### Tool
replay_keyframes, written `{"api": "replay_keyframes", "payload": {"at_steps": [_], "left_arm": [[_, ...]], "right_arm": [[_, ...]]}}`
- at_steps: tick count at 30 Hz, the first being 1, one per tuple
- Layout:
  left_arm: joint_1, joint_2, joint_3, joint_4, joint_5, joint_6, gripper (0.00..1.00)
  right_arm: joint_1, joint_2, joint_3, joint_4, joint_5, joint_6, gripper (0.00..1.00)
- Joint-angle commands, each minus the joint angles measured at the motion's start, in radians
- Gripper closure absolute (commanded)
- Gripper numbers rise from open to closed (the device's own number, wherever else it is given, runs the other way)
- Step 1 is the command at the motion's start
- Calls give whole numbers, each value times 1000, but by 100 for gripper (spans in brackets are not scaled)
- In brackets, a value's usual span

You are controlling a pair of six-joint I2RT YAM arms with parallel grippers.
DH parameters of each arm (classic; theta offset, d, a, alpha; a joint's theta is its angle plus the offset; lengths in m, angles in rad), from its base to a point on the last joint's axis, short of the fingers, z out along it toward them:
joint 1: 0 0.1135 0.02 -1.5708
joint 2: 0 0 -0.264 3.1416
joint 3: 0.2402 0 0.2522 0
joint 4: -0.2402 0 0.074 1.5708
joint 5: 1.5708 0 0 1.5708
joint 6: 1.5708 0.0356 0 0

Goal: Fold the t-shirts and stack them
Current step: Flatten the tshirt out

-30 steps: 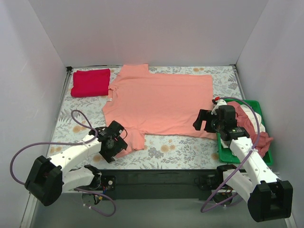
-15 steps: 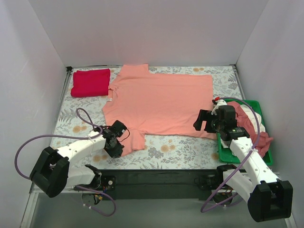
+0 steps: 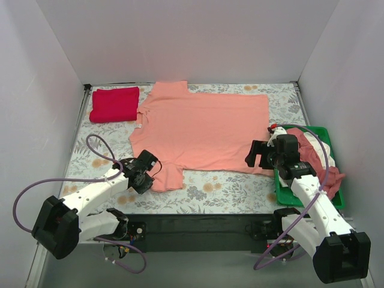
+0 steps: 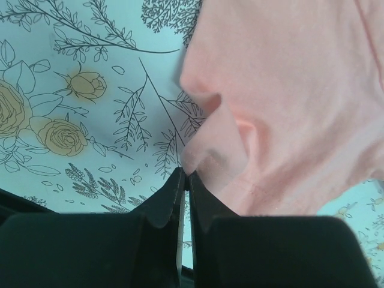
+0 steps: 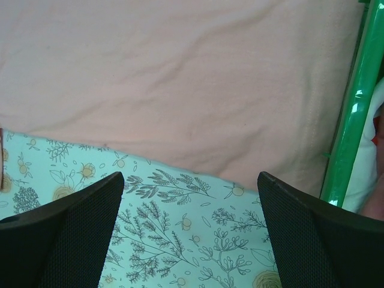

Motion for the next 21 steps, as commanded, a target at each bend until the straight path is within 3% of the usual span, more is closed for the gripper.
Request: {"api": "replay_keyframes", "payload": {"at_steps": [1,7,12,18,21], "left_arm": [[0,-70,33,-28,-76,-16,100],[0,-81,64,-163,-178,-114,100],[23,-42,105,-263,-266,-218,100],[163,-45,100,-220,-304,-168,100],[231,-80,94,-149,-259,-87,100]], "right_arm": [[4,-26,-8,-7,-16,-36,2],[21,-43,-32,-41,-49,-27,2],[125,-15,-55,-53,-10,39,2],[234,7,-87,-61,87,154,2],[242,-10,-109,-63,98,208,2]]}}
